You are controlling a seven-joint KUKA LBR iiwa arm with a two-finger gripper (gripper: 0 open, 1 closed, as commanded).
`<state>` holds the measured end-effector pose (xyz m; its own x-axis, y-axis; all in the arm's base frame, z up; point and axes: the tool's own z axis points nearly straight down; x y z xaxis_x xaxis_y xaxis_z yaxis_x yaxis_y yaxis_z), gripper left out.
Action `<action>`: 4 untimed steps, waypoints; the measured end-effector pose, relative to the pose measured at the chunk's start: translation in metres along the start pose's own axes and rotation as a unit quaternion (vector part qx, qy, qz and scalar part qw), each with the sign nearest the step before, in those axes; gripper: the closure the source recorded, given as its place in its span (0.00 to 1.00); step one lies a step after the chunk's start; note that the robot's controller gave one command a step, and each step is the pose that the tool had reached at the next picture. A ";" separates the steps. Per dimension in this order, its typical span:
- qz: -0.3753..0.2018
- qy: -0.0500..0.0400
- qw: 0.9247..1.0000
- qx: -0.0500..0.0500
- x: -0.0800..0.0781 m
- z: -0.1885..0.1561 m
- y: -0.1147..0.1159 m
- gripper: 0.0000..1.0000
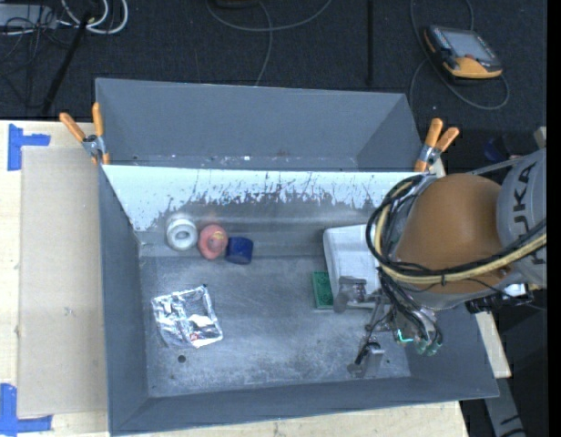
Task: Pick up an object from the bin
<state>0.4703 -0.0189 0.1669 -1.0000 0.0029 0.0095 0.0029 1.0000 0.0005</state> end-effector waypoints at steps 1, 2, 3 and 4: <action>-0.109 -0.006 0.994 0.001 -0.104 0.023 -0.016 0.00; -0.169 -0.003 0.986 0.000 -0.108 0.097 -0.022 0.00; -0.337 -0.004 0.941 0.001 -0.127 0.096 -0.024 0.00; -0.335 -0.007 0.942 0.002 -0.129 0.093 -0.025 1.00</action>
Offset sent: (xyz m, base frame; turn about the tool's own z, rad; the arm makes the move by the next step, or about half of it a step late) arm 0.1024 -0.0165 -0.0234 -0.2195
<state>0.5981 -0.0444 0.0722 -0.7772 -0.6293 -0.0052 -0.6293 0.7772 -0.0015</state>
